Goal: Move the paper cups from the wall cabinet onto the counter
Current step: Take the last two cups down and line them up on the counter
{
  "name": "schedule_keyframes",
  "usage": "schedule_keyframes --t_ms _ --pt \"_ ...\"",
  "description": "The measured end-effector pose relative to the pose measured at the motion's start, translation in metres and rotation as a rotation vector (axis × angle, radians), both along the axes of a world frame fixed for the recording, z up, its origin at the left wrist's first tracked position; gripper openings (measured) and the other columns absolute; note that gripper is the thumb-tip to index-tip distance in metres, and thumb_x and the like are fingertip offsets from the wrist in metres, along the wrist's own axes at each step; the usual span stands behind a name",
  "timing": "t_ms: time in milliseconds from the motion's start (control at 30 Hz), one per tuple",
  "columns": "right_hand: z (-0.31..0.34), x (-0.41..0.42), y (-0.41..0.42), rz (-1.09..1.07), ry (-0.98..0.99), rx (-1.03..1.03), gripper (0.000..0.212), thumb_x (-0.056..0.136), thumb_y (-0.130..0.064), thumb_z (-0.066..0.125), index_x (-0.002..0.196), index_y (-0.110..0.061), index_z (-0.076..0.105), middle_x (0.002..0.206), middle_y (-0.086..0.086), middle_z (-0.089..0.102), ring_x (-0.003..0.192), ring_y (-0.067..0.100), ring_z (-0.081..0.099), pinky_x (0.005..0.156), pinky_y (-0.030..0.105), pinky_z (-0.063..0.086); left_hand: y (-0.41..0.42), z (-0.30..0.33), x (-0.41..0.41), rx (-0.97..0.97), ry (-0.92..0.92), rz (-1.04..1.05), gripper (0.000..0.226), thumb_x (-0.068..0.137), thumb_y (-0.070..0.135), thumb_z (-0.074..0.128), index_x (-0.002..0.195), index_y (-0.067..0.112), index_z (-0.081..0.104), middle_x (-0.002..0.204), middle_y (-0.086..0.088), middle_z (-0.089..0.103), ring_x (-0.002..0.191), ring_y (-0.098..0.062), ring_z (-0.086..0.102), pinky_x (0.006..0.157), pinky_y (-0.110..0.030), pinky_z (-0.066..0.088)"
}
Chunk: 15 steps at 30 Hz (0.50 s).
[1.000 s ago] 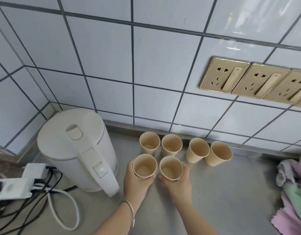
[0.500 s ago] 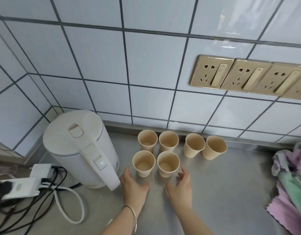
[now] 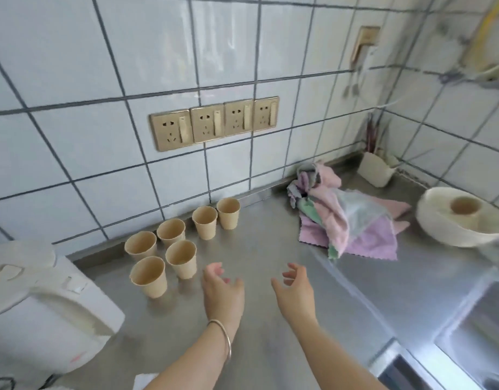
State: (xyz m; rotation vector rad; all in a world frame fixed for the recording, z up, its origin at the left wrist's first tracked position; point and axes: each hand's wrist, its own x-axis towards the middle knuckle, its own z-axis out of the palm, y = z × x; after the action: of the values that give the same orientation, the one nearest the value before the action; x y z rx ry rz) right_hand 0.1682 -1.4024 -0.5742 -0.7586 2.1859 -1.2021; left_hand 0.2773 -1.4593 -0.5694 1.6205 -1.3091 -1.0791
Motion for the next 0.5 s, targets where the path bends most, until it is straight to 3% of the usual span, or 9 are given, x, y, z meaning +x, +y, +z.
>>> schedule_keyframes --t_ms 200,333,400,500 --pt "0.039 -0.059 0.112 -0.313 0.028 -0.062 0.044 0.083 -0.024 0.060 0.124 -0.019 0.044 0.105 -0.002 0.055 0.094 0.015 0.055 0.082 0.034 0.049 0.080 0.037 -0.092 -0.055 0.052 -0.379 0.041 0.074 -0.004 0.064 0.113 0.002 0.052 0.109 -0.013 0.052 0.075 -0.025 0.055 0.077 -0.036 0.047" --pt "0.063 -0.096 0.209 -0.579 0.028 -0.142 0.040 0.084 -0.023 0.060 0.121 -0.017 0.048 0.103 0.001 0.058 0.091 0.017 0.057 0.081 0.031 0.048 0.157 0.065 -0.158 -0.092 0.128 -0.668 0.039 0.076 0.001 0.065 0.112 0.006 0.051 0.104 -0.005 0.052 0.068 -0.010 0.053 0.072 -0.029 0.042" --pt "0.075 -0.108 0.265 -0.701 0.030 -0.162 0.035 0.084 -0.023 0.058 0.118 -0.019 0.048 0.102 -0.002 0.058 0.088 0.015 0.057 0.074 0.031 0.050 0.208 0.078 -0.186 -0.092 0.165 -0.830 0.038 0.079 0.003 0.064 0.113 0.010 0.049 0.102 -0.001 0.051 0.073 -0.010 0.055 0.068 -0.028 0.045" --pt "0.090 -0.117 0.360 -0.861 0.115 -0.146 0.035 0.084 -0.022 0.056 0.118 -0.021 0.048 0.102 -0.001 0.059 0.082 0.010 0.054 0.063 0.019 0.039 0.298 0.093 -0.218 -0.070 0.210 -1.067 0.036 0.082 0.007 0.061 0.110 0.022 0.043 0.102 0.004 0.050 0.079 -0.007 0.056 0.062 -0.020 0.041"
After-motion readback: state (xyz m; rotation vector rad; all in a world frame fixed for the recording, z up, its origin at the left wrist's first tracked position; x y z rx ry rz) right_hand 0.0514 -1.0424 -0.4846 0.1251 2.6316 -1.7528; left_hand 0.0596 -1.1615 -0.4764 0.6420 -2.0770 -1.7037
